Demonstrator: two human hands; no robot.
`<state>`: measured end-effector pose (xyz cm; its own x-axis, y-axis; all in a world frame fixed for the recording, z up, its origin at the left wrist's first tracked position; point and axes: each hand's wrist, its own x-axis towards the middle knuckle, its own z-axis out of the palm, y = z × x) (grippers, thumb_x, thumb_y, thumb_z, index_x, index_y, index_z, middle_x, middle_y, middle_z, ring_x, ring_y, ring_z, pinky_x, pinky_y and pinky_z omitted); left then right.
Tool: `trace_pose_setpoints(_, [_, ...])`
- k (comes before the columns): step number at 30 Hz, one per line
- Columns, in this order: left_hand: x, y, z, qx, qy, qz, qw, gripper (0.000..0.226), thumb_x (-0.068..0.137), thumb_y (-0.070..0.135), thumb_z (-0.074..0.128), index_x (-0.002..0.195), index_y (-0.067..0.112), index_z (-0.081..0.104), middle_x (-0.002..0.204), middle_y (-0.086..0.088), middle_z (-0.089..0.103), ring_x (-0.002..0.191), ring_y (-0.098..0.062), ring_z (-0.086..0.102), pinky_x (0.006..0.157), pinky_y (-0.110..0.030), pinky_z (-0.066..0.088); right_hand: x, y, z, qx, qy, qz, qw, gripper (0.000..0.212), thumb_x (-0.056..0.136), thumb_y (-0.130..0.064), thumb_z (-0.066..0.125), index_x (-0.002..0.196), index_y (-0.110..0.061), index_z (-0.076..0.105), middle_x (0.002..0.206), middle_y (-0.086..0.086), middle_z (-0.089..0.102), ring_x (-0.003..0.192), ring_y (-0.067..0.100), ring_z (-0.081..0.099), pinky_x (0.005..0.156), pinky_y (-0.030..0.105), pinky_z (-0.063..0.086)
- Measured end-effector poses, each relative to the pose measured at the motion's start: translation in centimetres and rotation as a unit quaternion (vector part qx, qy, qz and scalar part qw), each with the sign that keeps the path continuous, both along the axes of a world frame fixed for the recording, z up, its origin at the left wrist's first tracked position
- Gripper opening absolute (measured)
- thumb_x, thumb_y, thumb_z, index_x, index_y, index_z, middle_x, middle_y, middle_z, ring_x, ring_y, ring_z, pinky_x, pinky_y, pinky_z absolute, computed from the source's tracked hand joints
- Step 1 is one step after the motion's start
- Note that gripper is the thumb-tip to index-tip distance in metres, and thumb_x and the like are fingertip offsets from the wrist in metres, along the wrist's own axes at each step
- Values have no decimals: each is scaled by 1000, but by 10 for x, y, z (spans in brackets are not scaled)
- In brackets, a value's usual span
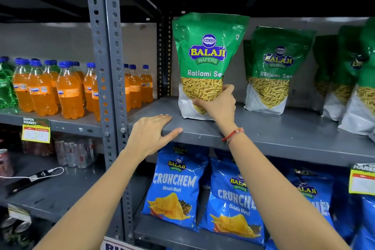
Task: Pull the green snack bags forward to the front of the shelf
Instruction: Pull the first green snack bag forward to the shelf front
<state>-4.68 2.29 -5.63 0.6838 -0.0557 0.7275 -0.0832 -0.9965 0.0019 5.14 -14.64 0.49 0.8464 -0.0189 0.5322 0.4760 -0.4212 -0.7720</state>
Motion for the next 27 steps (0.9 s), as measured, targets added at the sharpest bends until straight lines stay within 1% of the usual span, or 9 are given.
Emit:
trace_pose_setpoints(9, [-3,2,1,24,13,13,1000,94,75,82,19,112,9,66,115,-9,68,105,-24,63,80,-36,51,-49,-16,-7,7,-19,20,1000,89,63,-45,86,128,-11,37,129,11,57,119,31,56,87,37,46])
trace_pose_setpoints(14, [-4,1,3,36,-6,-5,999,81,78,78,24,103,14,66,96,-5,73,83,-25,66,59,-30,44,-71,-26,-11,1,-31,31,999,88,62,-48,85,127,-14,36,128,6,57,118,27,56,86,36,46])
trace_pose_setpoints(17, [-5,2,3,36,-16,-17,999,75,78,74,30,105,14,66,92,-7,73,79,-27,66,57,-31,44,-76,-31,-13,-4,-31,46,998,92,60,-54,84,128,-15,36,129,4,55,120,25,55,88,38,47])
trace_pose_setpoints(19, [-5,2,3,39,-21,-22,999,70,78,72,34,103,14,66,89,-8,73,76,-28,66,55,-31,42,-74,-35,-13,1,-36,57,998,102,56,-59,83,135,-15,34,136,5,49,128,24,48,98,42,46])
trace_pose_setpoints(21, [-4,1,2,42,-23,-22,999,68,78,70,36,101,14,66,88,-8,73,75,-28,66,54,-30,41,-68,-40,-11,22,-34,93,995,114,57,-56,84,147,-17,25,148,5,37,139,22,36,112,44,36])
trace_pose_setpoints(23, [-4,1,2,46,-25,-21,998,67,78,69,37,101,13,66,88,-8,73,75,-28,66,54,-29,38,-60,-45,-7,70,9,188,980,120,62,-43,87,153,-20,14,155,2,30,139,14,34,115,34,29])
trace_pose_setpoints(24, [-4,1,2,47,-27,-22,998,68,78,70,37,101,13,67,88,-8,73,75,-28,66,54,-29,37,-55,-46,-6,84,37,238,967,120,60,-39,89,153,-21,14,153,0,35,135,10,39,113,30,31])
trace_pose_setpoints(25, [-4,1,2,48,-30,-24,998,70,78,71,35,101,13,67,87,-8,73,74,-28,66,53,-28,36,-49,-46,-5,87,57,273,956,119,56,-38,89,151,-22,20,147,-2,44,129,10,47,111,31,37])
trace_pose_setpoints(27, [-5,1,3,47,-35,-25,998,76,78,75,29,101,13,67,87,-8,73,73,-28,66,53,-28,35,-38,-43,-6,86,71,305,946,97,49,-36,88,132,-27,39,126,-6,59,114,10,60,102,32,49])
